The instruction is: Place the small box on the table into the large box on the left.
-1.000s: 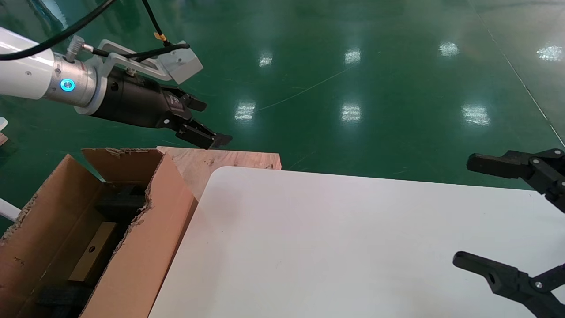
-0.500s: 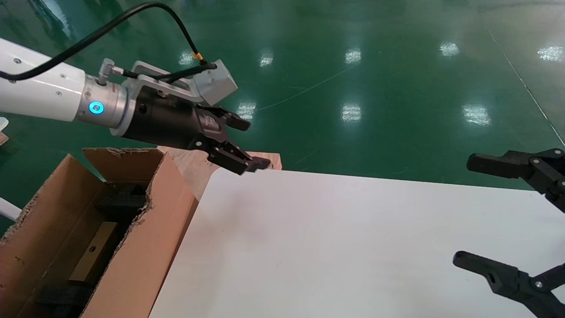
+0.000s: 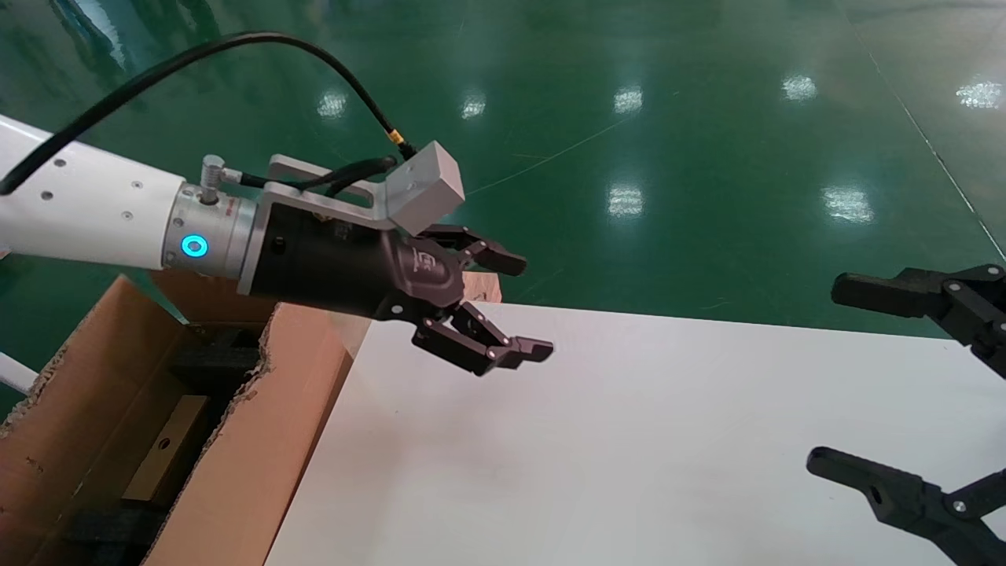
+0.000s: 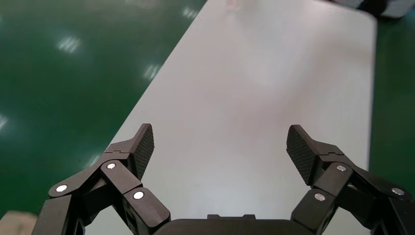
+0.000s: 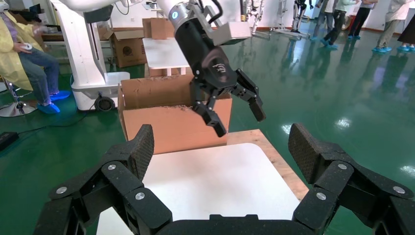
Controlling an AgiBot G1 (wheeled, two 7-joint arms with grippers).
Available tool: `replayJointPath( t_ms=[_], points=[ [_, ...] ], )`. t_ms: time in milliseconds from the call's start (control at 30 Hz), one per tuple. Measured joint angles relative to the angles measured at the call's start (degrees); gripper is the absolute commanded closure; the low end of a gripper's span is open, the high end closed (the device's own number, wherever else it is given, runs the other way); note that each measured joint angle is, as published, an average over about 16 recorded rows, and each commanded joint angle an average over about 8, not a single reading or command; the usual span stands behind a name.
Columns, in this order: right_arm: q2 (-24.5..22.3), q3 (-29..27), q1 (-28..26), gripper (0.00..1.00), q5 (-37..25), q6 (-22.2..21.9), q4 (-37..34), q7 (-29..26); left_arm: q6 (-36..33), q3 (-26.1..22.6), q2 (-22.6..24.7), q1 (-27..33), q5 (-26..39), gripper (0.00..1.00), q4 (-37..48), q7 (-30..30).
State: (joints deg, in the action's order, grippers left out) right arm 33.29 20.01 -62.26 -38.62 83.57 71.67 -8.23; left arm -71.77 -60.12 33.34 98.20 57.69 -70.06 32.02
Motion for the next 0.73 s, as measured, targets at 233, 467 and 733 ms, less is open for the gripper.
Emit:
replayJointPath(
  t_ms=[233, 467, 733],
  points=[
    [0.0, 0.0, 0.0, 0.0, 0.0, 0.0, 0.0, 0.0, -3.0, 9.5, 0.4, -7.9, -3.4, 0.0, -0.8, -4.6],
    [0.0, 0.0, 0.0, 0.0, 0.0, 0.0, 0.0, 0.0, -6.0, 19.1, 0.7, -15.9, -6.9, 0.0, -1.5, -9.2],
    [0.0, 0.0, 0.0, 0.0, 0.0, 0.0, 0.0, 0.0, -8.0, 25.2, 1.0, -21.0, -9.1, 0.0, -2.0, -12.2]
  ],
)
